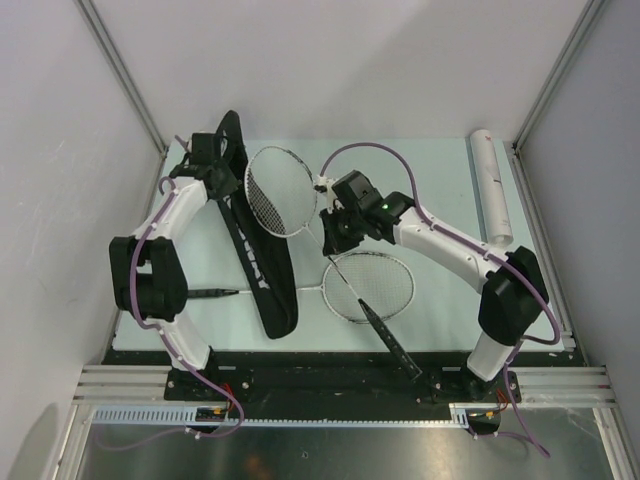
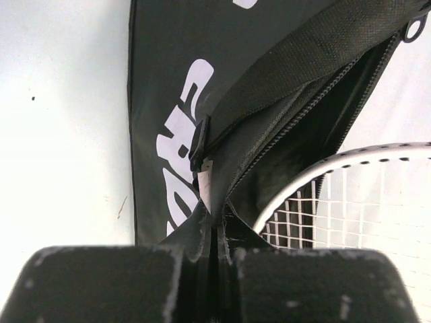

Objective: Pack up the badminton gear

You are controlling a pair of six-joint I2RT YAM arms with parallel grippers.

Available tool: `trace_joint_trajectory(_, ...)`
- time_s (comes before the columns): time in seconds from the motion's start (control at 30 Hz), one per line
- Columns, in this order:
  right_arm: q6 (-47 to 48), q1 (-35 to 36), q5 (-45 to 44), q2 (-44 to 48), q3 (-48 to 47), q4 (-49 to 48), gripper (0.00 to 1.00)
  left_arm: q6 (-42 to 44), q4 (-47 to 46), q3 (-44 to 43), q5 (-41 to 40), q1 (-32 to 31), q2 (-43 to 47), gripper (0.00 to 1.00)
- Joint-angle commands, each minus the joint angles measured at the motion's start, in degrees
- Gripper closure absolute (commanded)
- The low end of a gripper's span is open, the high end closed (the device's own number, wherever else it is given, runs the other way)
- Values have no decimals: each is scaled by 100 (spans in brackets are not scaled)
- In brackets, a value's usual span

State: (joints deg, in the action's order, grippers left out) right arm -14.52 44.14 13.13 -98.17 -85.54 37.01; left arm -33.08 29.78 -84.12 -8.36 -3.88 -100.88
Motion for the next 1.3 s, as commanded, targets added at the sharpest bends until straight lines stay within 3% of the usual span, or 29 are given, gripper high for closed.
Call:
trace_joint_trajectory(0.0, -33, 209, -346, 97, -244, 315, 100, -146, -130, -140, 132, 45, 385, 100)
trace_joint_trajectory(0.3, -156, 631, -276, -1142, -1807, 649, 100, 125, -297, -26, 783, -86, 490, 100)
trace_joint_trajectory(0.73, -480, 245, 646, -2241, -3256, 517, 100, 267, -1009, 624, 924, -578, 1009, 100)
trace_joint_trajectory(0.97, -780, 174, 1069, -2909, -4171, 421, 100, 864, -1167, 730, 888, -1071, 1079, 99)
trace_joint_trajectory(1.13, -946, -37, 815, -2709, -3893, -464, 100, 900, -1273, 879, 1152, -1106, 1228, 99)
trace_joint_trajectory(1.17, -1051, -81, 832, -2629, -3683, -1250, 100, 900, -1290, 888, 1248, -1124, 1246, 100)
trace_joint_trajectory(1.27, -1413, -248, 482, -2558, -3031, -2344, 100, 865, -1282, 853, 1625, -1115, 1246, 100)
